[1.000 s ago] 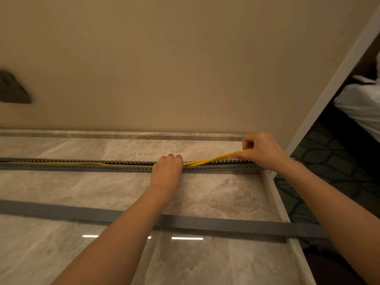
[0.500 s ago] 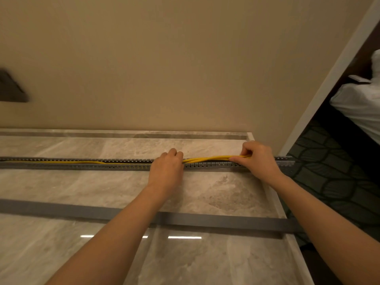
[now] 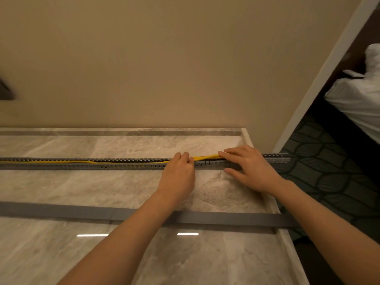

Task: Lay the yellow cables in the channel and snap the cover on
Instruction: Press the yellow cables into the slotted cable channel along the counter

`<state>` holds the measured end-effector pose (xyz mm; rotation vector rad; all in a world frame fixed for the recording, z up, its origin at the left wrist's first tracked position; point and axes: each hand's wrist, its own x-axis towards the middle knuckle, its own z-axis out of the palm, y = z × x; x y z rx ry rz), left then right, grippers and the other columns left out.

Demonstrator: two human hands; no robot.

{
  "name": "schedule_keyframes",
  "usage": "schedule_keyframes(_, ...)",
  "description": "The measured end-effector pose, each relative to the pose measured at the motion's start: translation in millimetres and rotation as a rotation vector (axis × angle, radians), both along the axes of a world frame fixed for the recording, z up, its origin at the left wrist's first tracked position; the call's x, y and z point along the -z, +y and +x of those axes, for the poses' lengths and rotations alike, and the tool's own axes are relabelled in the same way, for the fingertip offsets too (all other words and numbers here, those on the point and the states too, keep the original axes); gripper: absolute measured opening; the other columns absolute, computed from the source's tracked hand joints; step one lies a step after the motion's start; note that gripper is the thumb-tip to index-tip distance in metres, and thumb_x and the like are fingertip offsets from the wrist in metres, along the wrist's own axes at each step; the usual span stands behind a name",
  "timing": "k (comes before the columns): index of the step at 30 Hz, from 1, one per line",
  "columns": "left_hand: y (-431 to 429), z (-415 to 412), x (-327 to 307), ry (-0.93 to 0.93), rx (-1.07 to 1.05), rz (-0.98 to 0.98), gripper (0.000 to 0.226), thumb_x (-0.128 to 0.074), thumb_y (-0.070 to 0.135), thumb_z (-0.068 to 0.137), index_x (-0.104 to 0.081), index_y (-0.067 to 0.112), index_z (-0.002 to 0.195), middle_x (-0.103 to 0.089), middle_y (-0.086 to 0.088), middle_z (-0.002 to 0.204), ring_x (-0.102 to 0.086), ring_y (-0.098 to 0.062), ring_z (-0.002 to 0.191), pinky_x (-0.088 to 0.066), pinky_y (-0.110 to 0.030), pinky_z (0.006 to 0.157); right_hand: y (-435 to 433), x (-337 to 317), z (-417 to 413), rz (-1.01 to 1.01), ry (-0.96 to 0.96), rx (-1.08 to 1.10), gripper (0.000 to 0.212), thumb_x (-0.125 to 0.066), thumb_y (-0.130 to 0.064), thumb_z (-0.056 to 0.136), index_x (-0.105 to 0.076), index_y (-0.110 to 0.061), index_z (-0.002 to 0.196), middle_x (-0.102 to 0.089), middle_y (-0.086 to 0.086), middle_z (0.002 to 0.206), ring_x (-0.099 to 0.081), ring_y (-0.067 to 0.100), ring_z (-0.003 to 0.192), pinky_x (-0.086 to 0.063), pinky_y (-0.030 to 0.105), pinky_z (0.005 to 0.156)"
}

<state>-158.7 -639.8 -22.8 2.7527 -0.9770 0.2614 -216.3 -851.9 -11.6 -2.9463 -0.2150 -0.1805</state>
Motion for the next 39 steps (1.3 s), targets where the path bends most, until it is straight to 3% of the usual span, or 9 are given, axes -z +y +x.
schedule_keyframes(10, -1, 3, 0, 0.029, -0.005, -0.015, 0.027, -0.042, 0.02, 0.093, -0.059, 0.008, 0.11, -0.056, -0.006, 0.106, -0.045, -0.021, 0.101, -0.041, -0.03, 0.084, 22, 1, -2, -0.218, 0.013, 0.047, 0.056, -0.041, -0.05, 0.092, -0.04, -0.019, 0.138, -0.035, 0.005, 0.147, -0.032, 0.024, 0.132, -0.024, 0.039, 0.11)
schedule_keyframes(17, -4, 8, -8, 0.102, -0.028, -0.02, 0.031, -0.049, 0.028, 0.088, -0.068, 0.007, 0.099, -0.058, -0.008, 0.089, -0.051, -0.022, 0.091, -0.041, -0.03, 0.071, 46, 0, 3, -0.3, 0.022, 0.098, 0.061, -0.043, -0.052, 0.089, -0.044, -0.005, 0.127, -0.051, 0.011, 0.123, -0.043, 0.026, 0.111, -0.034, 0.037, 0.1)
schedule_keyframes(19, -1, 6, -6, 0.122, -0.024, -0.059, 0.034, -0.05, 0.03, 0.087, -0.063, 0.011, 0.113, -0.059, -0.008, 0.092, -0.052, -0.023, 0.093, -0.042, -0.03, 0.074, 55, 5, 1, -0.314, 0.036, 0.122, 0.065, -0.041, -0.052, 0.09, -0.034, -0.005, 0.134, -0.046, 0.017, 0.129, -0.039, 0.031, 0.117, -0.03, 0.041, 0.105)
schedule_keyframes(21, 3, 2, -4, 0.154, 0.007, -0.079, 0.049, -0.051, 0.031, 0.087, -0.046, 0.019, 0.134, -0.058, -0.008, 0.101, -0.05, -0.023, 0.101, -0.044, -0.032, 0.082, 64, 12, -3, -0.308, 0.071, 0.137, 0.071, -0.039, -0.052, 0.091, -0.013, -0.014, 0.146, -0.031, 0.023, 0.141, -0.024, 0.039, 0.132, -0.017, 0.046, 0.113)
schedule_keyframes(23, 3, -1, -1, 0.154, 0.019, -0.049, 0.055, -0.051, 0.032, 0.088, -0.036, 0.023, 0.14, -0.054, -0.007, 0.111, -0.046, -0.022, 0.108, -0.043, -0.033, 0.088, 70, 14, -5, -0.301, 0.089, 0.151, 0.074, -0.037, -0.053, 0.092, -0.002, -0.02, 0.148, -0.019, 0.024, 0.148, -0.012, 0.042, 0.138, -0.009, 0.049, 0.114)
schedule_keyframes(29, -2, -5, 3, 0.09, -0.007, 0.03, 0.051, -0.049, 0.031, 0.089, -0.038, 0.02, 0.139, -0.047, -0.008, 0.117, -0.042, -0.025, 0.11, -0.04, -0.034, 0.091, 76, 9, -3, -0.285, 0.085, 0.182, 0.07, -0.039, -0.055, 0.091, -0.014, -0.02, 0.147, -0.027, 0.018, 0.148, -0.015, 0.041, 0.138, -0.012, 0.05, 0.114)
schedule_keyframes(33, -5, -5, 3, 0.097, -0.012, 0.027, 0.046, -0.05, 0.026, 0.087, -0.046, 0.021, 0.133, -0.048, -0.007, 0.115, -0.041, -0.025, 0.107, -0.039, -0.034, 0.09, 81, 12, 2, -0.279, 0.053, 0.129, 0.069, -0.041, -0.049, 0.091, -0.021, -0.01, 0.144, -0.03, 0.012, 0.148, -0.019, 0.028, 0.139, -0.01, 0.047, 0.115)
schedule_keyframes(36, -6, -3, 1, 0.128, -0.025, -0.024, 0.043, -0.05, 0.024, 0.086, -0.051, 0.02, 0.128, -0.051, -0.006, 0.111, -0.043, -0.024, 0.104, -0.039, -0.034, 0.09, 81, 12, 5, -0.26, 0.074, 0.089, 0.071, -0.039, -0.046, 0.092, -0.018, -0.004, 0.145, -0.023, 0.015, 0.152, -0.016, 0.028, 0.141, -0.005, 0.043, 0.117)
schedule_keyframes(39, -6, -3, 2, 0.145, -0.032, -0.04, 0.047, -0.052, 0.023, 0.085, -0.048, 0.017, 0.131, -0.052, -0.004, 0.121, -0.043, -0.023, 0.109, -0.039, -0.034, 0.094, 81, 15, 2, -0.265, 0.112, 0.076, 0.073, -0.035, -0.044, 0.093, -0.01, 0.0, 0.145, -0.012, 0.021, 0.154, -0.009, 0.031, 0.143, -0.002, 0.041, 0.117)
